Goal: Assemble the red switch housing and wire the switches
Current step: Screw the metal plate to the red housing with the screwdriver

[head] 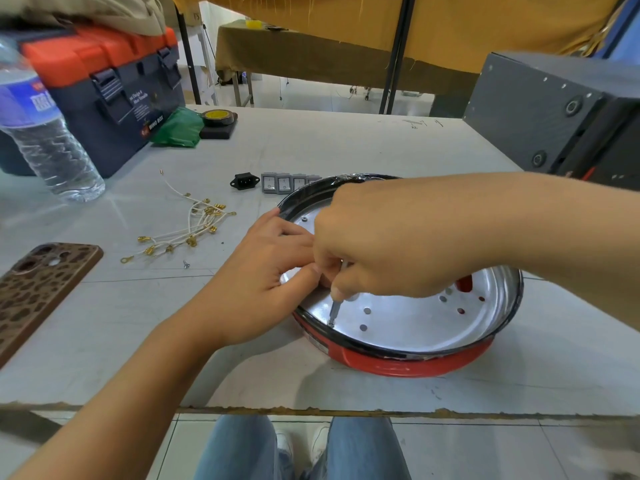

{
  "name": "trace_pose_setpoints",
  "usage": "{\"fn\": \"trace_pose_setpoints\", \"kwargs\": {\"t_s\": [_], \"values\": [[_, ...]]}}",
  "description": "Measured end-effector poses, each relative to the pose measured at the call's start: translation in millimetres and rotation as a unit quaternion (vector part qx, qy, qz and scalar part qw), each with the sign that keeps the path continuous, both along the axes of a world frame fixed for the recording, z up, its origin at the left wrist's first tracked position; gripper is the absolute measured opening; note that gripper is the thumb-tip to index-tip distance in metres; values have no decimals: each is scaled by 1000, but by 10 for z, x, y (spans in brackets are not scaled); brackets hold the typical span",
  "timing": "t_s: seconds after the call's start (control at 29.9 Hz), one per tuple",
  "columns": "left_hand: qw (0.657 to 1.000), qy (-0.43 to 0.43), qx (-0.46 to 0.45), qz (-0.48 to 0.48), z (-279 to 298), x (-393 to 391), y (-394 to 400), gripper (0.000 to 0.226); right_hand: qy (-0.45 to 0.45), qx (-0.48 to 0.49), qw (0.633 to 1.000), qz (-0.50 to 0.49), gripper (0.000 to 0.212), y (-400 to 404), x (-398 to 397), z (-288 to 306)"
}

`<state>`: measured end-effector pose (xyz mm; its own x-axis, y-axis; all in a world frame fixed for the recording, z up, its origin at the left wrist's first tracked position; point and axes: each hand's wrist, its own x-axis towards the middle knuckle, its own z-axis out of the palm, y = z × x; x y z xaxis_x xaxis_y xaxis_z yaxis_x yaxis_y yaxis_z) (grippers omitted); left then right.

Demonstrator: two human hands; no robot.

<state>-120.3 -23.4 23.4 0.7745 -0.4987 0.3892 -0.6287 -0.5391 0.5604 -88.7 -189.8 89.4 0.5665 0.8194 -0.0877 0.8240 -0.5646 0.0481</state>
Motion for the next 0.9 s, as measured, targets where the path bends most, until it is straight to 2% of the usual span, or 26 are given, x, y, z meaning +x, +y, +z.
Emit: {"fn": "trace_pose_setpoints", "kwargs": {"t_s": [0.07, 0.17, 0.33, 0.6, 0.8, 0.9], "values": [[1000, -2, 17, 6, -12, 12, 18, 33, -18, 7, 1000, 16, 12, -32, 20, -75], [999, -3, 44, 23, -27, 17, 42, 43, 6, 4, 1000, -8, 10, -54, -11, -17], [998, 5, 59, 25, -18, 10, 31, 48, 97, 8, 995, -30, 15, -97, -203, 250], [999, -2, 48, 25, -14, 18, 31, 31, 36, 30, 998, -29, 14, -92, -251, 455], [999, 8, 36, 18, -19, 23, 46, 32, 107, 40, 986, -122, 20, -267, -148, 439], [999, 33, 24, 11, -29, 40, 60, 33, 154, 56, 970, -178, 13, -381, -80, 339]]}}
